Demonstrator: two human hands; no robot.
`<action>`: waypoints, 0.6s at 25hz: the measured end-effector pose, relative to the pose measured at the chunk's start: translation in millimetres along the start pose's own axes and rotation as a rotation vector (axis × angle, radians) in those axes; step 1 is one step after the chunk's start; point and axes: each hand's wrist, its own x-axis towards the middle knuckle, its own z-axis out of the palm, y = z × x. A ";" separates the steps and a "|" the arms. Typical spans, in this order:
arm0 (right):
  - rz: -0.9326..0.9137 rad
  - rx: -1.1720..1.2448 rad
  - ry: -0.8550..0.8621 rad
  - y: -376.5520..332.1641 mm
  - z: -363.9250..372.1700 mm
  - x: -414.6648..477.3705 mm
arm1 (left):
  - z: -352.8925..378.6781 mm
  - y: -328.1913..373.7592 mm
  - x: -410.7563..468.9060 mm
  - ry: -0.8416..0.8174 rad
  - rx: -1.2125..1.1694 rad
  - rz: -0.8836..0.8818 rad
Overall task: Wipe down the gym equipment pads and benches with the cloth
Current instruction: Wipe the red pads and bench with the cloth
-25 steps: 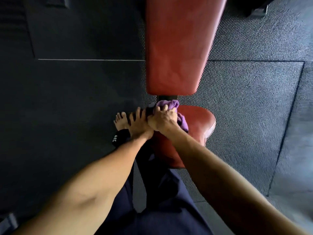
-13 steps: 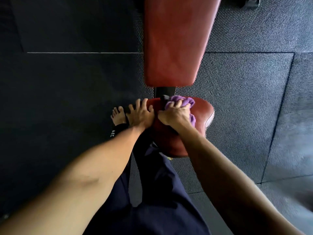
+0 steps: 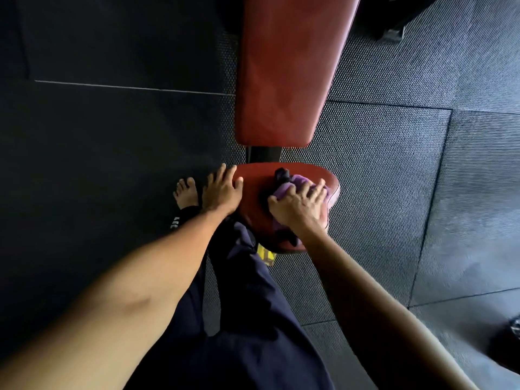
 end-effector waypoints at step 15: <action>-0.190 0.120 0.205 4.6 33.1 -50.3 | 9.1 -11.9 -3.0 -0.084 -0.034 0.034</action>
